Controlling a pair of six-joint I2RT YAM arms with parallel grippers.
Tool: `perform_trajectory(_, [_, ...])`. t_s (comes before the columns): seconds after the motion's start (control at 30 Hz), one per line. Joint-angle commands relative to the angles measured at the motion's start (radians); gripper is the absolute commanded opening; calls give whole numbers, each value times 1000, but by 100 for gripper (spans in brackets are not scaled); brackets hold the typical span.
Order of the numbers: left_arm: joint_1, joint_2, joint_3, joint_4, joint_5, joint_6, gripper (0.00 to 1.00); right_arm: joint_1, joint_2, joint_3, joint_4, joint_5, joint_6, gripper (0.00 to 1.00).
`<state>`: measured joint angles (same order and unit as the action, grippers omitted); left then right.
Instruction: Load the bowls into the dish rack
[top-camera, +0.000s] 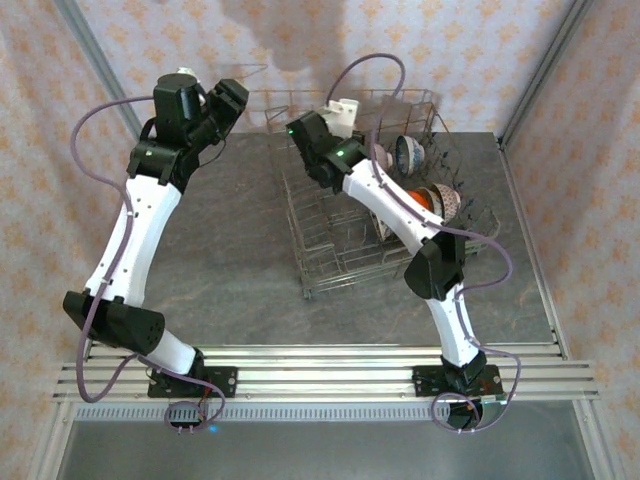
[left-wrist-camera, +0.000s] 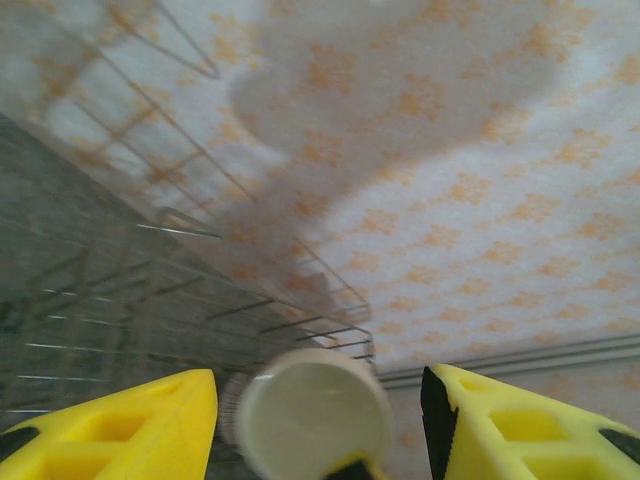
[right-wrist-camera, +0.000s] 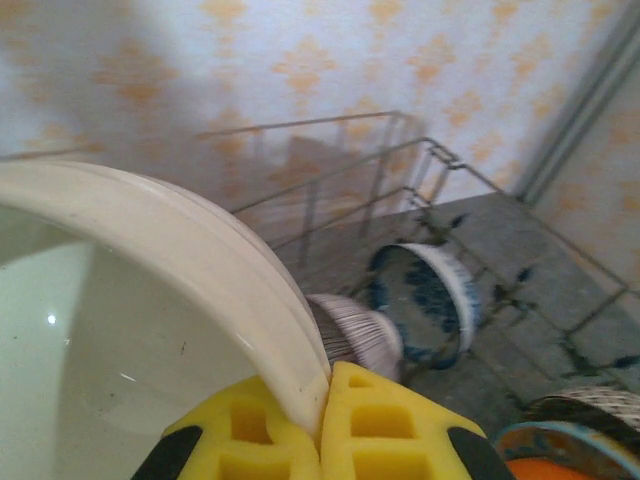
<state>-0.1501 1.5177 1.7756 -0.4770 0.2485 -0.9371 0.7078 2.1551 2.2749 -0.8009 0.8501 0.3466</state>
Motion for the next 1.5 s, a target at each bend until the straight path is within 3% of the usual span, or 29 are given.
perform_trajectory(0.0, [31, -48, -96, -60, 33, 104, 55, -29, -52, 51, -84, 112, 69, 0])
perform_trajectory(0.2, [37, -32, -299, -70, 126, 179, 53, -53, 53, 117, -159, 146, 18, 0])
perform_trajectory(0.3, [30, -27, -401, -46, 153, 202, 53, -53, 127, 202, -259, 182, 59, 0])
perform_trajectory(0.43, [6, -5, -482, -39, 138, 260, 52, -57, 146, 181, -294, 203, 135, 0])
perform_trajectory(0.9, [-141, 133, -478, -109, 187, 433, 46, -59, 233, 235, -468, 351, 309, 0])
perform_trajectory(1.47, [-284, 150, -482, -117, 240, 451, 43, -64, 278, 219, -442, 423, 289, 1])
